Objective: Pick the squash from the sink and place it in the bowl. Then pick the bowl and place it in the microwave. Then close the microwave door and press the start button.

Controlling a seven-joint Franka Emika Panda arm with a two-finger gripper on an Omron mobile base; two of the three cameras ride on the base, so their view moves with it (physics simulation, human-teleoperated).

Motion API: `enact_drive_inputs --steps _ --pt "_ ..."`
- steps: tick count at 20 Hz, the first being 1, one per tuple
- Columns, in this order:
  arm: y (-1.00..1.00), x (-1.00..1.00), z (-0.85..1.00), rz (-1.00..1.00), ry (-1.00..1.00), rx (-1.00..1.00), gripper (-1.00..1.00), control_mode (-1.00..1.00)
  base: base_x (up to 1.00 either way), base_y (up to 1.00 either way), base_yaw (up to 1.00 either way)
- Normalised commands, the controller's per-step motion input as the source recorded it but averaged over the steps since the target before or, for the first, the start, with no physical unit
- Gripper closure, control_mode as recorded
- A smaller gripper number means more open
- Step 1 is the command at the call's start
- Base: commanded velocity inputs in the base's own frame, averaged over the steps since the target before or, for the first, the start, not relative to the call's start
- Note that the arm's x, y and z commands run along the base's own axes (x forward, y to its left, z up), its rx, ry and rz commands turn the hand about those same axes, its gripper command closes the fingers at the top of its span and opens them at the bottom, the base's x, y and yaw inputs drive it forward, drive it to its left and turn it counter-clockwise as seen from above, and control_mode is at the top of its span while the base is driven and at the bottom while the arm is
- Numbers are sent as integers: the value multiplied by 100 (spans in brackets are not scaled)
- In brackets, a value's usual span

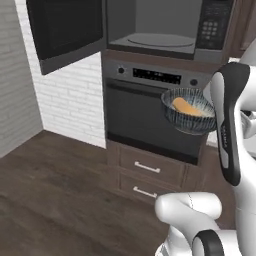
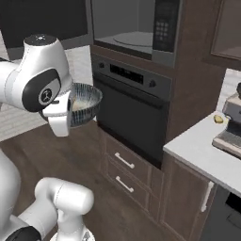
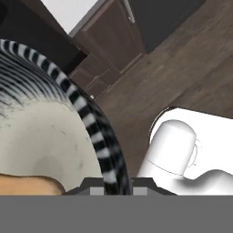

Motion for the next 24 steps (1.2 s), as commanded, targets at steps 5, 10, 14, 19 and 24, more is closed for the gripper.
enact_drive_inputs --steps 5,10,14,19,24 --pt "0 0 0 0 0 0 100 100 88 66 -29" --pt "0 0 0 0 0 0 100 100 49 8 -8" --pt "0 0 0 0 0 0 100 100 39 -26 -6" --pt "0 0 0 0 0 0 100 100 49 -44 -10" --pt "0 0 0 0 0 0 100 100 56 -18 -10"
